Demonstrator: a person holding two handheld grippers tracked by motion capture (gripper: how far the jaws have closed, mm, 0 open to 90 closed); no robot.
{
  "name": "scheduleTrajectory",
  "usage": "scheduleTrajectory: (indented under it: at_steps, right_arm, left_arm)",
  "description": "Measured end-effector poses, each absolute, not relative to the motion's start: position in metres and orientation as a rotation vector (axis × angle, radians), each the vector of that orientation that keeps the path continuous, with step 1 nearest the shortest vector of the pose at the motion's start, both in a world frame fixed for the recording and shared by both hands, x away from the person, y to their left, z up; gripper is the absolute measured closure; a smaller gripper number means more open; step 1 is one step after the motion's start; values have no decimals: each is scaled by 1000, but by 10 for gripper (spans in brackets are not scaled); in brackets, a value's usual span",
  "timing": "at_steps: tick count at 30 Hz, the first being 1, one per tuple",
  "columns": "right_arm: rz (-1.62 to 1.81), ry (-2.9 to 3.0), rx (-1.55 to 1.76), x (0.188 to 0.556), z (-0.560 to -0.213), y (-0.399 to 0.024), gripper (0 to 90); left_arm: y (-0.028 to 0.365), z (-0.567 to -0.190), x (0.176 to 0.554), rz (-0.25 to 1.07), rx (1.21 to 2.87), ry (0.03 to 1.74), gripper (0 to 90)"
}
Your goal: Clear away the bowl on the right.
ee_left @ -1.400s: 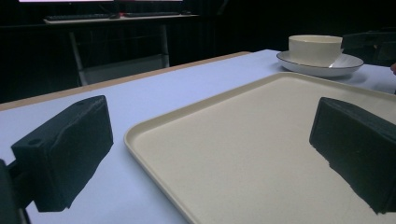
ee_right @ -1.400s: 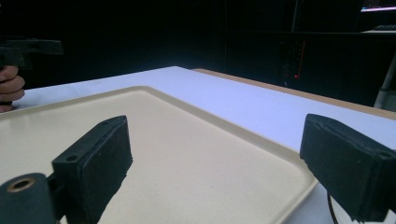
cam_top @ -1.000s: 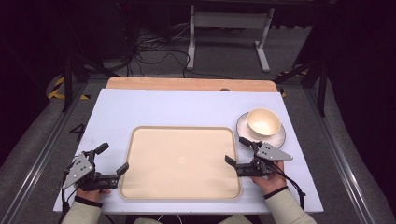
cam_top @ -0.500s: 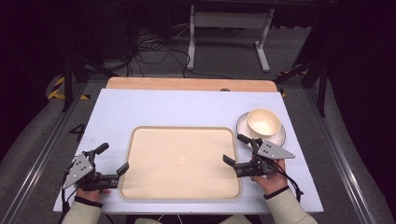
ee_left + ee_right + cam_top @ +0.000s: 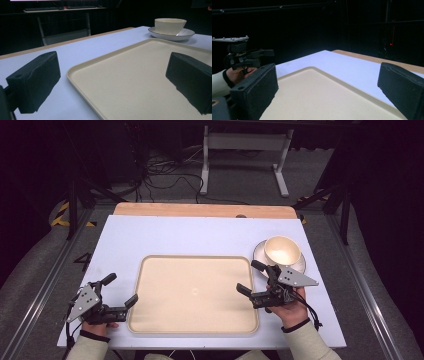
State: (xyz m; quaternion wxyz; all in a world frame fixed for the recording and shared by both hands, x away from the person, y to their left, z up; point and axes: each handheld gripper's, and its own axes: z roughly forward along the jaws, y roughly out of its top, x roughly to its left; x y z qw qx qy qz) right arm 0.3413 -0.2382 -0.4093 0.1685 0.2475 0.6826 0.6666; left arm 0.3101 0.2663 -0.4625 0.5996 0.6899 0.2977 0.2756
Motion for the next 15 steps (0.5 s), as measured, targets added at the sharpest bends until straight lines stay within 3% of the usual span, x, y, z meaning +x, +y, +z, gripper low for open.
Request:
scheduleTrajectory:
  at_steps: [15]
  right_arm:
    - [1832,1872,818,339,-400,-240,34]
  left_arm:
    - [266,-462,310,639,1603,690,2]
